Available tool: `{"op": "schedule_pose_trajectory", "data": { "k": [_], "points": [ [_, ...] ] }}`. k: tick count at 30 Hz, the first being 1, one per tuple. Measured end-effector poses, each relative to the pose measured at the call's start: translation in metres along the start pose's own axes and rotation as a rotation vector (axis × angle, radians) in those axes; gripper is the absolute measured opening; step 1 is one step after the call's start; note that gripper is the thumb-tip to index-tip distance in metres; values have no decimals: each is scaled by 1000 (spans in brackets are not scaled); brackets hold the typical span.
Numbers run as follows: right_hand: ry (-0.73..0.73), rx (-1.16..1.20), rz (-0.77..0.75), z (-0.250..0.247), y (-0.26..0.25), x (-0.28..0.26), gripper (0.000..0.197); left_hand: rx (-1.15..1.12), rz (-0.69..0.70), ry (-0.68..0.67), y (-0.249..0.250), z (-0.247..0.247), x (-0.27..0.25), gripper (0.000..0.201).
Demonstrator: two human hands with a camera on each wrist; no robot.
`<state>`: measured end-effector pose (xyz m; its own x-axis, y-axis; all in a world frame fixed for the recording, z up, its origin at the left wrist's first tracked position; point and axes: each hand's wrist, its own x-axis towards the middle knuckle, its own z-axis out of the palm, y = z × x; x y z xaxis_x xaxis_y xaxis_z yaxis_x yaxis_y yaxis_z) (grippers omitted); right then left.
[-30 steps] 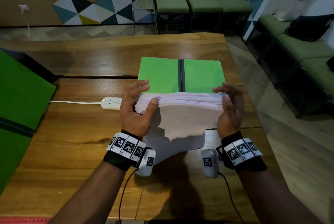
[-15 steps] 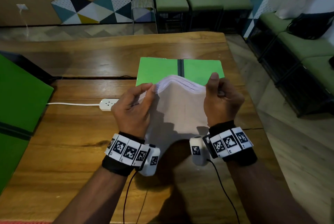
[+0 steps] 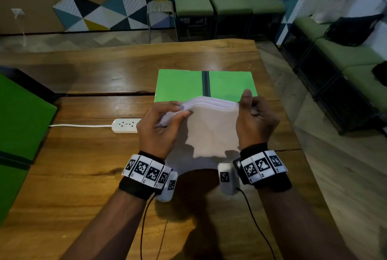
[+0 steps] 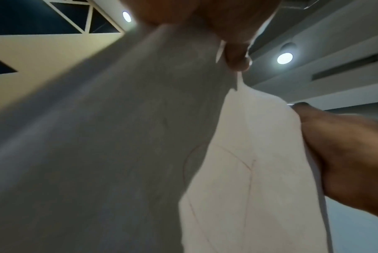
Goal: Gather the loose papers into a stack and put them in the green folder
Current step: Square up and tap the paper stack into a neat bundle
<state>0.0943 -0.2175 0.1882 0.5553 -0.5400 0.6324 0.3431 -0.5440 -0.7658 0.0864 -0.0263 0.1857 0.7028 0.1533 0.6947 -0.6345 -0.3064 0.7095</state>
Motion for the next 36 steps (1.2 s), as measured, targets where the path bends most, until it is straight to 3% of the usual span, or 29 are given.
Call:
{"op": "schedule_pose_trajectory", "data": {
  "k": [3,5,9,11,14,17,21,27,31,36],
  "points": [
    [25,34,-11,-1,-4,2,55,46,71,40,6,3,6,25],
    [15,44,-23,-3,-1,-2,54,78,27,42,6,2,1,25],
    [-42,132,-18,-4,12,-9,27,96,-15,14,-7,-6,-10,30],
    [-87,165,-44,-5,15,-6,26,52,-9,-27,-13,-10,-10,37],
    [-160,150,-250,-14,19,-4,37,26,131,-94,-24,-16,-8,33],
    [-300,64,-500,-24,26,0,30,9,167,-94,-30,-17,-5,23],
    [-383,-32,-616,-34,39,9,17,-31,162,-74,-29,-15,-2,19],
    [-370,23,-544,-35,41,10,35,-61,44,-69,-28,-14,-4,26],
    [-319,-40,-537,-29,36,8,34,-55,8,-30,-26,-14,-1,20],
    [-266,-29,-445,-22,31,2,39,-53,-48,-21,-23,-13,-4,34]
  ]
}}
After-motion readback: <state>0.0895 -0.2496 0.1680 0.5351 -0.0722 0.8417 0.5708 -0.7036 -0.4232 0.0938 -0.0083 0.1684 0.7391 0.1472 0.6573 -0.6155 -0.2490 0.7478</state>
